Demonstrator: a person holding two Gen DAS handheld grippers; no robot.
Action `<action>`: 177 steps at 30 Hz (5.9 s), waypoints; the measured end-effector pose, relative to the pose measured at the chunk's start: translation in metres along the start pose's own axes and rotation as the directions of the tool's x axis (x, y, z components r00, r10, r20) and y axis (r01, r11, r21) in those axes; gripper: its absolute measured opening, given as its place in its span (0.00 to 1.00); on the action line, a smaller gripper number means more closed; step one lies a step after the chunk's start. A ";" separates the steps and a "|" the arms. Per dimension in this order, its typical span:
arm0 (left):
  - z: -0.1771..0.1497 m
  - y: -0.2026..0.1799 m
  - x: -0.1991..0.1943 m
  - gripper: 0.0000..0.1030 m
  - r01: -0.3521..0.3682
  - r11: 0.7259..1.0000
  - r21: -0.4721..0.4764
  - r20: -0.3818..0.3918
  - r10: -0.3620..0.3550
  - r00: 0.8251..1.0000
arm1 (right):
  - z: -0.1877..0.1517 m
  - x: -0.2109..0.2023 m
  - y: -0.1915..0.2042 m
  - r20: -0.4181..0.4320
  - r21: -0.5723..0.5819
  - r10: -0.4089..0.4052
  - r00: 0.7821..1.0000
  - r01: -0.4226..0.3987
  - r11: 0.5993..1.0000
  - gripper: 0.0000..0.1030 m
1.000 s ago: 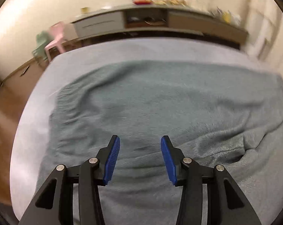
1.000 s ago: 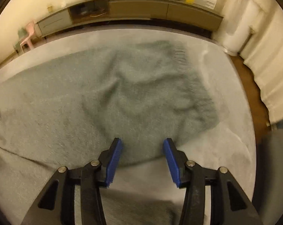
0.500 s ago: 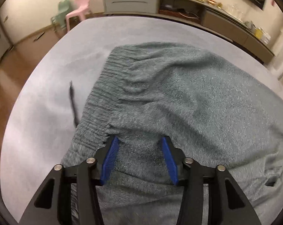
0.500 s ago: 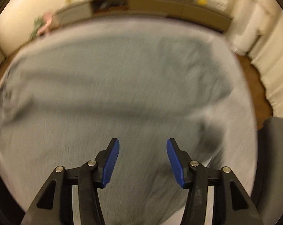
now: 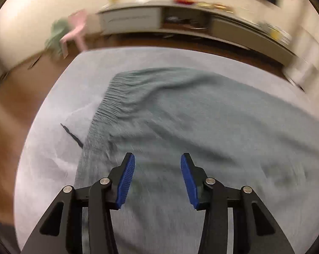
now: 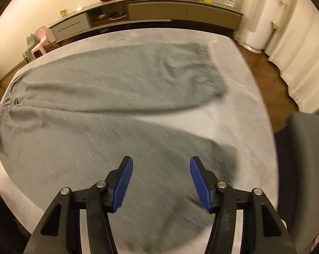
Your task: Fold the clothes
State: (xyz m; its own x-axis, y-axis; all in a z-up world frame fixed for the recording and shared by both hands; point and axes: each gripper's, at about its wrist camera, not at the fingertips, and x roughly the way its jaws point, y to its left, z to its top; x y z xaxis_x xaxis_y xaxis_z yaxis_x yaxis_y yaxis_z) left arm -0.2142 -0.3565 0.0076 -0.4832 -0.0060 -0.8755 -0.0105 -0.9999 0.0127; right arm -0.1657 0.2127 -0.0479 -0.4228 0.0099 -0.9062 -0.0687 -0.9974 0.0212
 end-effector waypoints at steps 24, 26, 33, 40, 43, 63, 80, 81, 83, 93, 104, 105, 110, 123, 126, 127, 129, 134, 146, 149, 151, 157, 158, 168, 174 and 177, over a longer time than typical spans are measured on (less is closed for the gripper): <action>-0.078 0.015 -0.056 0.39 0.124 0.990 -0.068 0.038 -0.121 0.992 | -0.053 0.017 -0.002 0.085 0.142 0.063 0.994 -0.075 0.987 0.61; -0.072 -0.028 -0.043 0.39 0.163 0.986 0.014 0.011 -0.164 0.986 | -0.083 0.009 0.011 0.073 0.122 0.097 0.993 -0.105 0.987 0.61; -0.090 -0.119 0.002 0.42 0.073 0.972 0.221 -0.092 -0.054 0.994 | -0.137 -0.018 -0.043 -0.018 0.182 -0.148 0.989 0.149 0.972 0.56; -0.081 -0.093 -0.005 0.41 0.063 0.993 0.100 -0.119 -0.051 0.992 | -0.163 -0.074 -0.109 0.187 0.445 -0.208 0.960 0.107 0.889 0.60; -0.074 -0.111 -0.029 0.42 0.164 0.980 0.111 -0.049 -0.160 0.986 | -0.140 -0.071 -0.086 0.206 0.373 -0.081 0.975 -0.002 0.928 0.60; -0.057 -0.100 0.011 0.43 0.131 0.989 0.070 -0.072 -0.126 0.989 | -0.041 0.036 -0.089 0.032 0.157 -0.056 0.998 0.050 0.986 0.64; 0.007 -0.131 0.069 0.57 0.496 0.806 -0.324 -0.047 -0.537 0.842 | 0.178 0.099 -0.137 0.074 0.214 0.055 0.996 -0.070 0.974 0.12; 0.009 -0.139 0.068 0.57 0.530 0.778 -0.338 -0.038 -0.574 0.818 | 0.179 0.093 -0.128 0.099 0.182 0.056 0.993 -0.073 0.981 0.11; 0.015 -0.154 0.067 0.58 0.594 0.717 -0.364 -0.017 -0.643 0.766 | 0.160 0.043 -0.112 0.200 0.071 0.093 0.975 -0.109 0.992 0.11; 0.084 -0.263 0.111 0.69 0.656 0.627 -0.421 0.009 -0.720 0.694 | -0.049 -0.132 -0.083 0.369 -0.138 0.179 0.912 -0.137 0.981 0.11; 0.079 -0.292 0.145 0.69 0.558 0.622 -0.549 -0.011 -0.673 0.739 | -0.062 -0.078 -0.077 0.386 -0.116 0.200 0.901 -0.167 0.979 0.13; 0.083 -0.292 0.147 0.68 0.550 0.625 -0.554 -0.008 -0.664 0.747 | -0.062 -0.076 -0.076 0.387 -0.113 0.198 0.901 -0.167 0.980 0.13; 0.102 -0.272 0.150 0.01 0.510 0.683 -0.523 0.012 -0.592 0.806 | -0.024 -0.062 -0.090 0.374 -0.102 0.166 0.913 -0.137 0.985 0.15; -0.042 -0.239 -0.035 0.01 0.643 0.741 -0.191 0.089 -0.640 0.764 | -0.096 -0.136 -0.083 0.390 -0.396 0.183 0.902 -0.015 0.918 0.20; -0.099 -0.252 0.001 0.01 0.573 0.793 -0.208 -0.040 -0.592 0.805 | -0.149 -0.077 -0.092 0.176 -0.328 0.150 0.973 -0.085 0.941 0.29; -0.110 -0.255 0.011 0.01 0.560 0.798 -0.223 -0.061 -0.585 0.809 | -0.162 -0.072 -0.095 0.153 -0.303 0.142 0.978 -0.090 0.949 0.33; -0.120 -0.260 0.021 0.01 0.553 0.800 -0.234 -0.060 -0.580 0.813 | -0.181 -0.074 -0.100 0.141 -0.255 0.136 0.981 -0.097 0.962 0.39; -0.117 -0.264 0.016 0.01 0.549 0.807 -0.216 -0.032 -0.568 0.822 | -0.189 -0.127 -0.114 0.215 -0.131 0.246 0.945 -0.222 0.966 0.56; -0.161 -0.245 0.004 0.03 0.496 0.849 -0.180 -0.048 -0.512 0.858 | -0.149 -0.079 -0.079 0.025 -0.047 0.132 0.991 -0.131 0.990 0.24; -0.162 -0.245 0.003 0.06 0.511 0.847 -0.149 -0.038 -0.521 0.853 | -0.147 -0.082 -0.069 -0.011 -0.077 0.067 0.998 -0.067 0.995 0.23; -0.162 -0.249 -0.002 0.11 0.502 0.858 -0.107 -0.053 -0.509 0.859 | -0.146 -0.082 -0.061 -0.032 -0.107 0.022 0.999 -0.025 0.994 0.23; -0.168 -0.216 -0.046 0.29 0.553 0.831 -0.061 0.010 -0.553 0.833 | -0.134 -0.086 -0.047 -0.142 -0.148 -0.143 0.980 0.122 0.981 0.39; -0.168 -0.201 -0.056 0.30 0.563 0.823 -0.071 0.035 -0.563 0.826 | -0.126 -0.098 -0.044 -0.110 -0.137 -0.187 0.976 0.172 0.976 0.45; -0.105 0.001 0.009 0.30 0.218 0.888 -0.406 0.039 -0.222 0.974 | -0.023 -0.175 0.197 0.201 -0.333 -0.157 0.967 0.218 0.917 0.55; -0.107 0.040 0.035 0.21 0.167 0.864 -0.475 0.021 -0.179 0.984 | 0.001 -0.149 0.463 0.139 -0.654 0.228 0.964 -0.084 0.752 0.59; -0.114 0.041 0.018 0.23 0.267 0.857 -0.441 0.103 -0.248 0.963 | 0.015 -0.128 0.588 0.107 -0.743 0.337 0.935 -0.150 0.652 0.65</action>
State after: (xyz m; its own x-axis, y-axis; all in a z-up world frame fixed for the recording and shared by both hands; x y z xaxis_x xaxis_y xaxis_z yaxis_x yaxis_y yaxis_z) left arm -0.1238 -0.3998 -0.0627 -0.5528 0.2433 -0.7970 0.2479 -0.8651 -0.4360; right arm -0.1655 -0.3742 0.0873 -0.5153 -0.3194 -0.7953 0.6901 -0.7048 -0.1641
